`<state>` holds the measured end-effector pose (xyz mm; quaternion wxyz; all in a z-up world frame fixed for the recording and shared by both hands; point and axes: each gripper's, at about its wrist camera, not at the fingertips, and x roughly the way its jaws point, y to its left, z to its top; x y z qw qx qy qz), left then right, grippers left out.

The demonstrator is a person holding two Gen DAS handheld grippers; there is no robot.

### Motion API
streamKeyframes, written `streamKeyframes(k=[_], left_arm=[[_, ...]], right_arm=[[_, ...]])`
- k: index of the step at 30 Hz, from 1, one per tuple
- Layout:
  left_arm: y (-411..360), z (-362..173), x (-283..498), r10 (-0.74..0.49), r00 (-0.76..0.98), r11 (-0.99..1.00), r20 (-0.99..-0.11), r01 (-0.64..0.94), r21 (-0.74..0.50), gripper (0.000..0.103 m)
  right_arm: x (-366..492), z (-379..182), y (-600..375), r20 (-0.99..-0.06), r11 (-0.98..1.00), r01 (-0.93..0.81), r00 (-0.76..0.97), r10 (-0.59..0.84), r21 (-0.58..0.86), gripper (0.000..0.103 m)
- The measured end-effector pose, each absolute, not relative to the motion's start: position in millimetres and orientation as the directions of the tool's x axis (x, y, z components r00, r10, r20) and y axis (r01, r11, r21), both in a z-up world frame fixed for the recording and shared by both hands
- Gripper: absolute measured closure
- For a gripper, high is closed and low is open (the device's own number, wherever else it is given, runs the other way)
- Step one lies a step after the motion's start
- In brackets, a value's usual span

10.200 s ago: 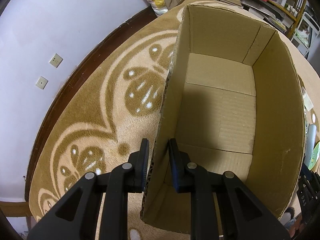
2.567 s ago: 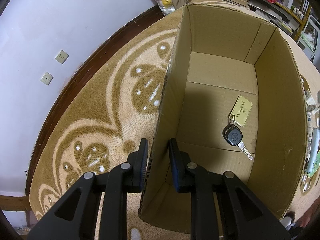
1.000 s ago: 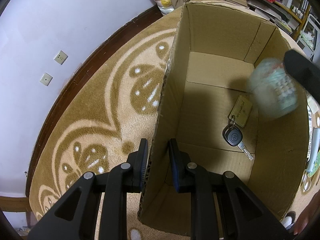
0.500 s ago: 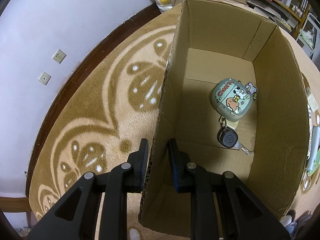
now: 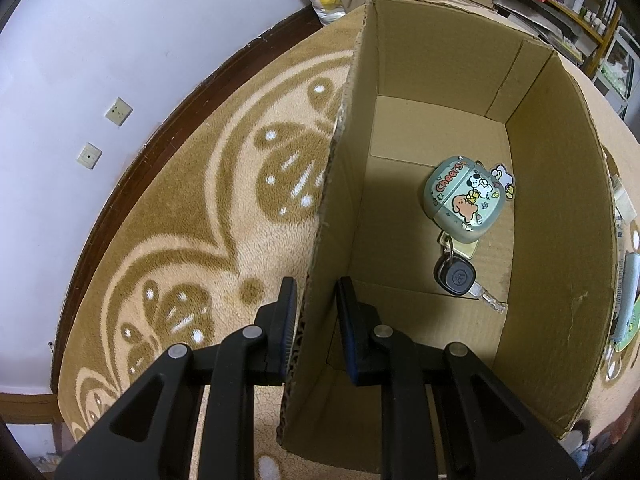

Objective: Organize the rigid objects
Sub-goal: 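Grasp the key ring with keys beside the white charger using the right tool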

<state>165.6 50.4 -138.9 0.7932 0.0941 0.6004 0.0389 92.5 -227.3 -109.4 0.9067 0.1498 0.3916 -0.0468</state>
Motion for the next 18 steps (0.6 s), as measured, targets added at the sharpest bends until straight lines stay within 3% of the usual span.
streamKeyframes(k=[11,14,18], left_arm=[[52.1,-139.3,165.7,0.172,0.278,0.980,-0.945,0.054,0.194,0.084],[53.0,-139.7,165.8,0.167,0.277,0.981,-0.946,0.051,0.189,0.084],[53.5,-139.5,165.6,0.167,0.278,0.981,-0.946,0.051,0.188,0.084]], right_arm=[[103.7,-144.5,-221.0,-0.760,0.960,0.146,0.643,0.093,0.241,0.006],[108.8,-152.6,-220.1,-0.767,0.958,0.140,0.633,0.107,0.249,0.014],[121.3,-167.4,-218.3,-0.800,0.952,0.154,0.586,0.129,0.266,0.015]])
